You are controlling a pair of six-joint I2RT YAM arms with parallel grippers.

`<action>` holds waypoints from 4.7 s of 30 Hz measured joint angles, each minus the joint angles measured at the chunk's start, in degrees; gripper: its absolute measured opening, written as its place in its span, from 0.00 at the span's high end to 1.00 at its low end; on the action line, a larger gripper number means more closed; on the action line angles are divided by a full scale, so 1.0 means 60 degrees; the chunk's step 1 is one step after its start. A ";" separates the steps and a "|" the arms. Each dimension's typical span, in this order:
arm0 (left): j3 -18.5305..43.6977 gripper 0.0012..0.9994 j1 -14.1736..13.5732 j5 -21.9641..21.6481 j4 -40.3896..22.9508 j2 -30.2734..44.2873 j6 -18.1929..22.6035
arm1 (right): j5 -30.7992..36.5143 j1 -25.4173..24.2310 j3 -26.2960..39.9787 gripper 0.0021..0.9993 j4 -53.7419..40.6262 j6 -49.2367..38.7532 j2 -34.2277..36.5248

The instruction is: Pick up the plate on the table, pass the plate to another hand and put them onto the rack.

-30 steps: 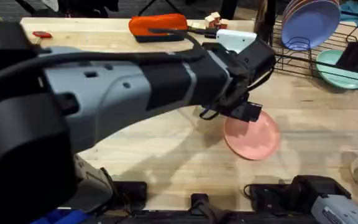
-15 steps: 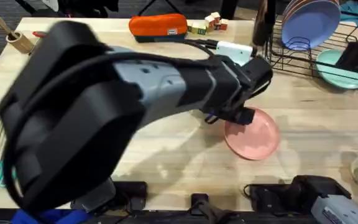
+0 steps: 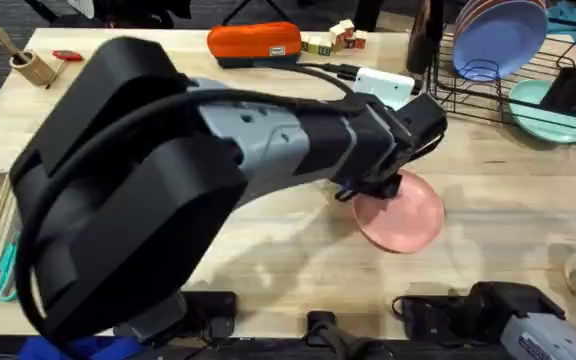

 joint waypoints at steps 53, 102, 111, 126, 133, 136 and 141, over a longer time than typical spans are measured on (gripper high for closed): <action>0.6148 0.96 0.4435 0.0257 -0.4722 0.0307 0.2149 | 0.0000 0.0000 0.0000 0.01 0.0007 0.0000 0.0000; 0.9110 0.96 0.7270 0.5040 -0.8207 0.0307 0.4045 | -0.6902 0.0000 0.0007 0.01 0.2185 0.1327 0.2503; 0.9110 0.96 0.7271 0.5054 -0.8208 0.0307 0.4052 | -0.7336 0.0000 0.0007 0.01 0.2174 0.1395 0.2499; 0.9110 0.96 0.7267 0.5342 -0.8206 0.0307 0.4330 | -0.7380 0.0000 0.0007 0.01 0.2198 0.1910 0.2499; 0.9110 0.96 0.7267 0.5342 -0.8208 0.0307 0.4434 | -0.7428 0.0143 0.0007 0.01 0.2348 0.2468 0.2558; 0.9110 0.96 0.7267 0.5342 -0.8206 0.0307 0.4434 | -0.7446 0.0417 0.0007 0.01 0.2558 0.2470 0.2732; 0.9110 0.96 0.7267 0.5342 -0.8208 0.0307 0.4437 | -0.7361 0.0924 0.0007 0.01 0.2866 0.2468 0.3122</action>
